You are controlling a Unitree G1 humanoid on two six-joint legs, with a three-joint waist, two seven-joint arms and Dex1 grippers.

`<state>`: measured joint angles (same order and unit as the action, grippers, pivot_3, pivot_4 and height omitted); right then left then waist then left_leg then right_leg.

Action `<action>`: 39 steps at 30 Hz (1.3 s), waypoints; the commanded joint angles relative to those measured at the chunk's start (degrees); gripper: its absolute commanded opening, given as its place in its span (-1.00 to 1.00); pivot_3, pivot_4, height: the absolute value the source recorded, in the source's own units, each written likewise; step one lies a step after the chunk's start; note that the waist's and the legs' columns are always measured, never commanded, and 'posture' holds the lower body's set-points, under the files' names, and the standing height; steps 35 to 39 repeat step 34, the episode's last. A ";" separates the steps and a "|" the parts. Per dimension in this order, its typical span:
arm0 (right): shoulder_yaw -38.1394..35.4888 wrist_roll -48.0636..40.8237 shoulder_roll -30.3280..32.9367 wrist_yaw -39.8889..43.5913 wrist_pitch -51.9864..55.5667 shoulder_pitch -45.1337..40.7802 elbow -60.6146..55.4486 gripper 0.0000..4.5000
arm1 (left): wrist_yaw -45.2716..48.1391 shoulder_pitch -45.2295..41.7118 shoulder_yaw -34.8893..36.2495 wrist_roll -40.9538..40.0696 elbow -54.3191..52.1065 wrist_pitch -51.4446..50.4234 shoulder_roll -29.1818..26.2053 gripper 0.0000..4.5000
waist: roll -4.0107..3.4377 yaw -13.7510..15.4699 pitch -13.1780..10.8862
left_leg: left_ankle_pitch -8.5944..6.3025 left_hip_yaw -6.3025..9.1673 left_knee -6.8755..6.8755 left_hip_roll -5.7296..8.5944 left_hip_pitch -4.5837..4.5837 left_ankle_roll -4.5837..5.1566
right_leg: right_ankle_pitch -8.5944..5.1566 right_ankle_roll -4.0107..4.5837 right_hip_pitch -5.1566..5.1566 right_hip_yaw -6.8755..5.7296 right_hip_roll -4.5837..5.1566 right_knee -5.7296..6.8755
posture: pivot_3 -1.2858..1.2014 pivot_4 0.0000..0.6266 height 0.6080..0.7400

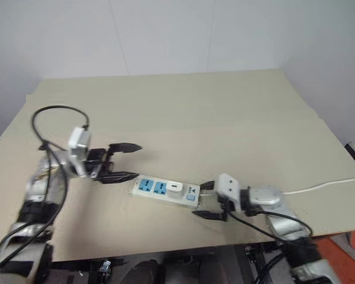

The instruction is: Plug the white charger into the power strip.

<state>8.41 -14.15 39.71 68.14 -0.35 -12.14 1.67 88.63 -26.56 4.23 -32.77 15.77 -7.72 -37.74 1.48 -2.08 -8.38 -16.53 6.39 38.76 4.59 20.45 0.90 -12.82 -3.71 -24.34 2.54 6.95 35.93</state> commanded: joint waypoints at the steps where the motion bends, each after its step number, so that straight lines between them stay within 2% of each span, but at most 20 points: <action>1: -7.65 -6.51 5.81 6.06 -2.31 2.04 -4.70 0.99 | 1.02 5.19 4.13 1.64 -2.65 2.05 -5.89 1.00 | -0.05 0.15 -0.23 | -0.03 -0.02 -0.05 -0.02 -0.01 0.02 | 0.00 0.01 0.01 -0.01 -0.01 -0.04 | 0.03 -0.52 1.00; 4: -12.84 -10.11 10.82 9.95 -2.21 4.58 -6.85 0.99 | 1.69 10.27 7.13 2.86 -2.08 4.32 -10.47 1.00 | -0.16 0.53 -0.70 | -0.05 -0.07 -0.06 -0.12 -0.02 0.03 | 0.01 0.05 0.07 -0.07 -0.04 -0.12 | 0.03 -0.52 1.00; 9: -18.14 -13.09 15.13 11.47 0.38 7.85 -8.70 0.99 | 2.27 15.96 11.41 0.55 -4.94 2.76 -13.80 1.00 | -0.17 1.24 -1.00 | -0.08 -0.21 -0.06 -0.25 -0.05 0.04 | 0.08 0.16 0.12 -0.12 -0.07 -0.14 | 0.03 -0.52 1.00; 13: -19.19 -12.47 15.27 9.81 1.16 9.65 -8.75 0.99 | -0.28 18.35 12.71 0.76 -7.38 4.00 -12.69 1.00 | -0.16 1.53 -1.02 | -0.09 -0.22 -0.04 -0.28 -0.03 0.04 | 0.09 0.16 0.13 -0.13 -0.08 -0.16 | 0.03 -0.52 1.00; 21: -21.06 -11.18 15.43 6.03 1.87 13.49 -9.94 0.99 | -4.62 19.50 10.58 3.99 -10.98 6.30 -12.01 1.00 | -0.16 1.31 -1.03 | -0.11 -0.29 -0.05 -0.32 -0.04 0.00 | 0.11 0.20 0.10 -0.11 -0.09 -0.15 | 0.03 -0.52 1.00; 28: -21.69 -11.44 15.33 4.30 4.27 15.66 -11.65 0.99 | -5.34 17.68 7.72 4.22 -11.63 2.01 -12.91 1.00 | -0.16 1.32 -1.03 | -0.11 -0.33 -0.03 -0.33 -0.05 0.00 | 0.12 0.20 0.13 -0.11 -0.10 -0.15 | 0.03 -0.52 1.00; 31: -21.73 -11.50 15.23 4.16 4.00 15.63 -11.07 0.99 | -5.47 17.00 6.01 3.99 -11.91 -3.27 -14.12 1.00 | -0.16 1.26 -1.03 | -0.11 -0.33 -0.04 -0.34 -0.04 0.01 | 0.12 0.20 0.11 -0.11 -0.13 -0.14 | 0.03 -0.52 1.00; 39: -21.87 -11.17 15.18 2.94 4.48 14.34 -9.95 0.99 | -5.25 17.43 5.77 4.23 -12.30 -3.33 -14.31 1.00 | -0.16 1.24 -1.04 | -0.12 -0.33 -0.03 -0.37 -0.05 0.01 | 0.12 0.20 0.12 -0.10 -0.17 -0.14 | 0.03 -0.52 1.00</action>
